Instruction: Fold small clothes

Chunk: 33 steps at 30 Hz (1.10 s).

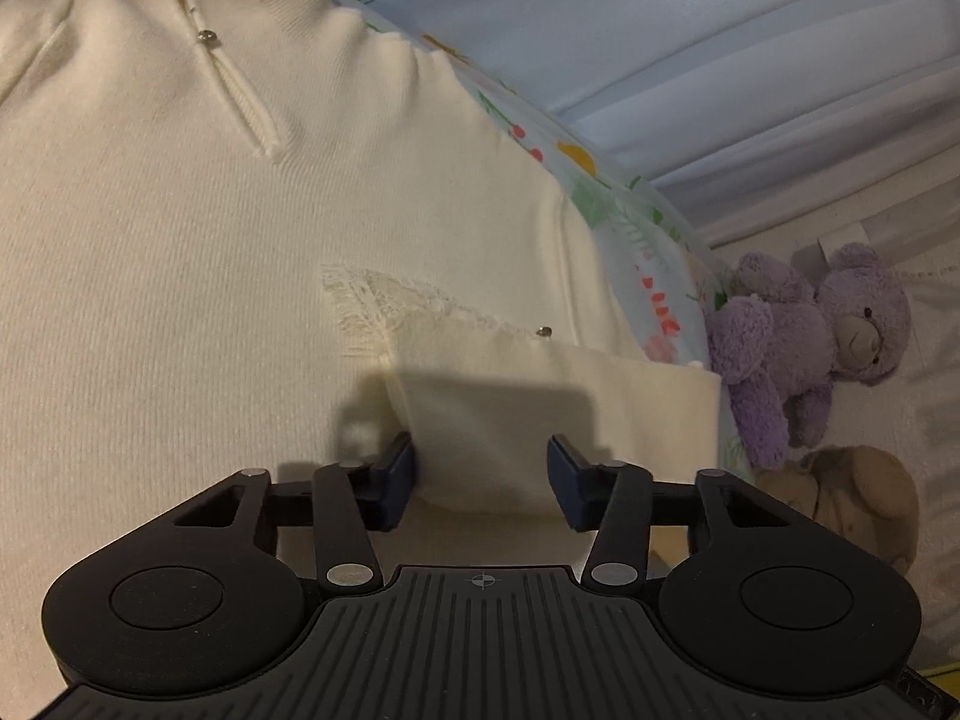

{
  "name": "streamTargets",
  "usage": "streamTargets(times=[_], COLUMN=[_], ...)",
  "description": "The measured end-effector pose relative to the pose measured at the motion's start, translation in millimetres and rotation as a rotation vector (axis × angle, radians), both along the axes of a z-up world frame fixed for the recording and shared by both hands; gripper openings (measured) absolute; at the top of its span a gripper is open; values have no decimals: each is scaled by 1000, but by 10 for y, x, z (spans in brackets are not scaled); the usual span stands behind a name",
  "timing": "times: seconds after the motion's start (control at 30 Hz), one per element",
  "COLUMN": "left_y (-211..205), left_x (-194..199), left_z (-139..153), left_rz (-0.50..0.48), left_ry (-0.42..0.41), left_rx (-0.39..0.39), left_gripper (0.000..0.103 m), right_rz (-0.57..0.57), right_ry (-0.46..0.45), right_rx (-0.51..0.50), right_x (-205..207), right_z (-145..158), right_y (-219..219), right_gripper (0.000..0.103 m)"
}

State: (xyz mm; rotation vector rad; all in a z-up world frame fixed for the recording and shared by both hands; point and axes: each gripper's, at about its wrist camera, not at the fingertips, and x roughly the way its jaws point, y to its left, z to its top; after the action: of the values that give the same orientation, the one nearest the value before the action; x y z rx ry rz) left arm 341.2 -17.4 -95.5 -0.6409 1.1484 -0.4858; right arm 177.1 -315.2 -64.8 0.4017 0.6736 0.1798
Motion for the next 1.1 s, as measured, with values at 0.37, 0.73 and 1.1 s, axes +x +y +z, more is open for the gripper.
streamTargets(times=[0.37, 0.73, 1.1], left_y=[103, 940, 987], left_x=[-56, -68, 119], left_z=[418, 524, 116], left_rz=[13, 195, 220], left_ry=[-164, -260, -151], left_rx=[34, 297, 235], left_gripper=[9, 10, 10], right_rz=[-29, -36, -27], right_ry=[9, 27, 47], right_rx=[-10, -6, -28], right_x=[115, 293, 385], right_z=[9, -37, -52], right_y=[-41, -42, 17], right_gripper=[38, 41, 45])
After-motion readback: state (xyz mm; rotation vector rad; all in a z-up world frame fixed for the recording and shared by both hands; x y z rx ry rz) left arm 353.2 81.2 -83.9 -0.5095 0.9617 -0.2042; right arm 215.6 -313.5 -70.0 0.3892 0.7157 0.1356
